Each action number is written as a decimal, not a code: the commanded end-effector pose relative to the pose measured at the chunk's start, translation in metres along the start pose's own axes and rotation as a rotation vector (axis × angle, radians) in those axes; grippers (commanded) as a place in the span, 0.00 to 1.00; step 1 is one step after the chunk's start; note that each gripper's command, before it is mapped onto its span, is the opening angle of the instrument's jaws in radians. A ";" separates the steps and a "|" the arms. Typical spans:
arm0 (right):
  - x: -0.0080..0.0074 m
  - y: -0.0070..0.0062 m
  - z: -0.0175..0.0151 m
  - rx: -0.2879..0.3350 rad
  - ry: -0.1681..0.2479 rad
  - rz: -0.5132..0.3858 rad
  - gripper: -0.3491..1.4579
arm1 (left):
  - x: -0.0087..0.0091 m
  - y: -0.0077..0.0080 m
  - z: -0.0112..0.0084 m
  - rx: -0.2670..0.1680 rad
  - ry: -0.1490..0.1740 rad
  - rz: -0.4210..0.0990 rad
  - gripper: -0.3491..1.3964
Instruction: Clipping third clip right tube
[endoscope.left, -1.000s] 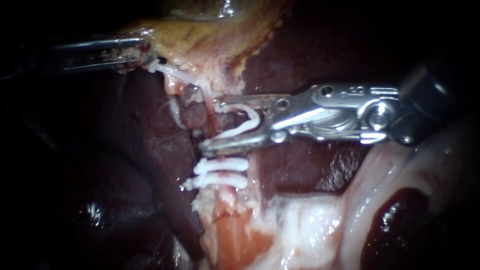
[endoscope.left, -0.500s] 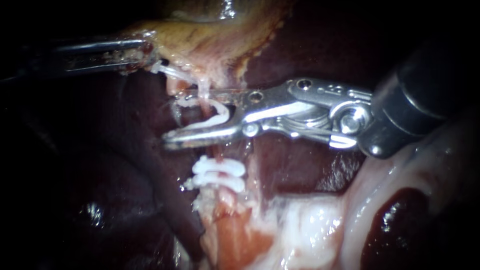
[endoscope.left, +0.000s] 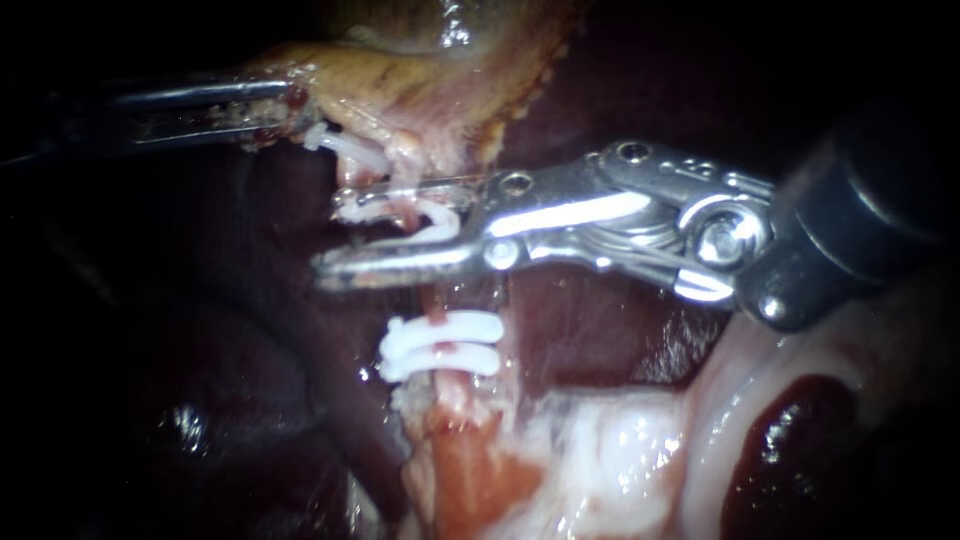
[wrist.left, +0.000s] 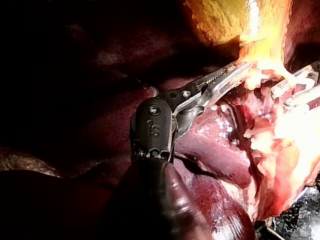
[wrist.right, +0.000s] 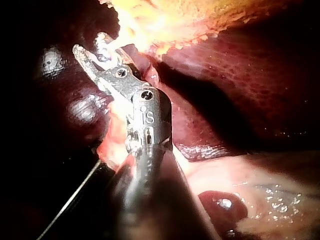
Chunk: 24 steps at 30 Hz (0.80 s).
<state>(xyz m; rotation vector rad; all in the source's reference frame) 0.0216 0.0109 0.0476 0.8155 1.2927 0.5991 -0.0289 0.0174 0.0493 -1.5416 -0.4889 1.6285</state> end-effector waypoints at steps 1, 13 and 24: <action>0.0000 0.0000 0.0001 0.002 -0.001 0.009 0.11 | 0.0000 0.0000 0.0000 0.000 0.000 0.000 0.00; -0.0001 -0.0005 -0.0003 0.011 -0.005 0.020 0.00 | -0.0001 0.0000 0.0000 -0.002 0.000 0.000 0.00; -0.0003 0.0001 -0.0004 0.009 -0.004 0.019 0.03 | -0.0001 0.0001 0.0001 -0.002 0.000 0.000 0.00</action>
